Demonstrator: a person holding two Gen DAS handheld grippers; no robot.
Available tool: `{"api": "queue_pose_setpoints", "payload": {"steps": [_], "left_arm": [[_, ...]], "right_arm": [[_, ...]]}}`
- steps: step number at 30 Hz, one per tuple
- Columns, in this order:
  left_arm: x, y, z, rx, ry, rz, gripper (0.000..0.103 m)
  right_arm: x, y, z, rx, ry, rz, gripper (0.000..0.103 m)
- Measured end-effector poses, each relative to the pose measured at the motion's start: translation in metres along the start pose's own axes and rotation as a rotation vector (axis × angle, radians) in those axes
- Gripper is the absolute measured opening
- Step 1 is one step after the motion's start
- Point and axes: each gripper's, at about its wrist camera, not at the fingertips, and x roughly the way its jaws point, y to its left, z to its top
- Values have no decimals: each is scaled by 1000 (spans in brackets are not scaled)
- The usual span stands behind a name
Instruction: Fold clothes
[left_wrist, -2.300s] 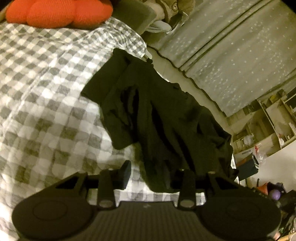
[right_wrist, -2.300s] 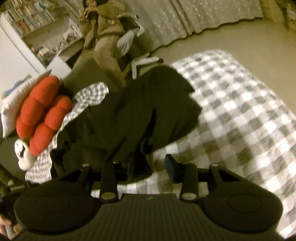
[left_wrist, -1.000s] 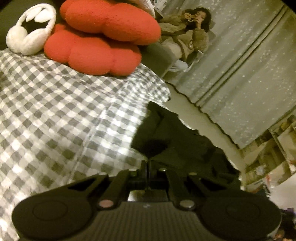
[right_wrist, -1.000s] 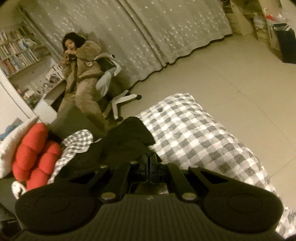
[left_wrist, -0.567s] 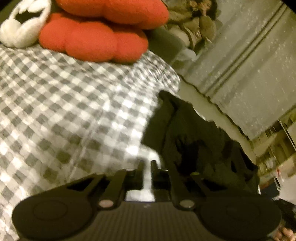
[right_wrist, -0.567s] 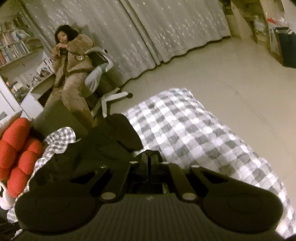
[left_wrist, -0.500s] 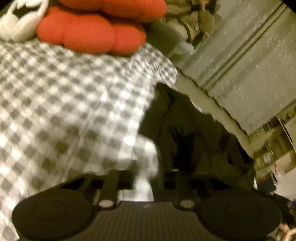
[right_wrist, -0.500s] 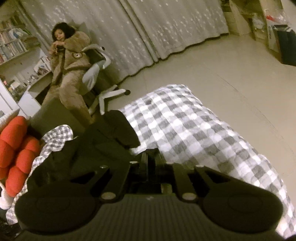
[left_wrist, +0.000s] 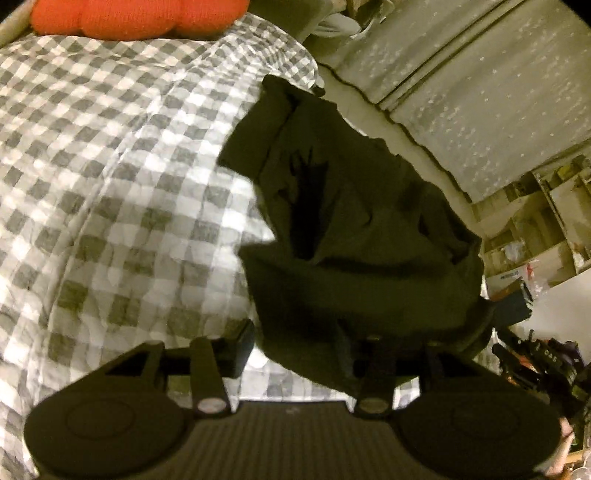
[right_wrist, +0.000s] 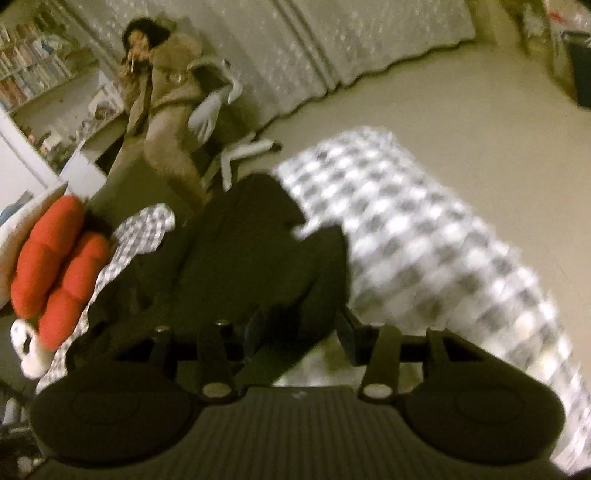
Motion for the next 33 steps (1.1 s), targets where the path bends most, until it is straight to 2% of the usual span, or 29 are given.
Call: {"api": "queue_pose_setpoints", "payload": {"steps": [2, 4, 5, 6, 8, 11, 24, 26, 30, 33], "left_arm": [[1, -5, -3, 7, 3, 23, 45], [1, -9, -4, 20, 0, 55, 40], [1, -10, -5, 27, -1, 70, 34], [1, -12, -6, 36, 1, 85, 30], [2, -12, -5, 57, 8, 101, 15], [-5, -10, -6, 66, 1, 96, 10], [-64, 3, -3, 50, -121, -19, 8], [-69, 5, -2, 42, -134, -28, 6], [-66, 15, 2, 6, -154, 35, 3], [-55, 25, 5, -31, -129, 81, 3]], "right_arm": [[6, 4, -5, 10, 46, 16, 49], [12, 8, -9, 19, 90, 38, 43], [15, 10, -12, 21, 112, 50, 37], [18, 13, -13, 18, 129, 53, 24], [21, 18, -15, 9, 142, 47, 9], [17, 20, -13, 7, 123, 34, 4], [-54, 11, 10, 30, -86, 42, 2], [-55, 10, 12, 36, -97, 42, 2], [-47, 6, 13, 34, -88, 15, 2], [-39, 6, 11, 20, -61, -2, 3]]}}
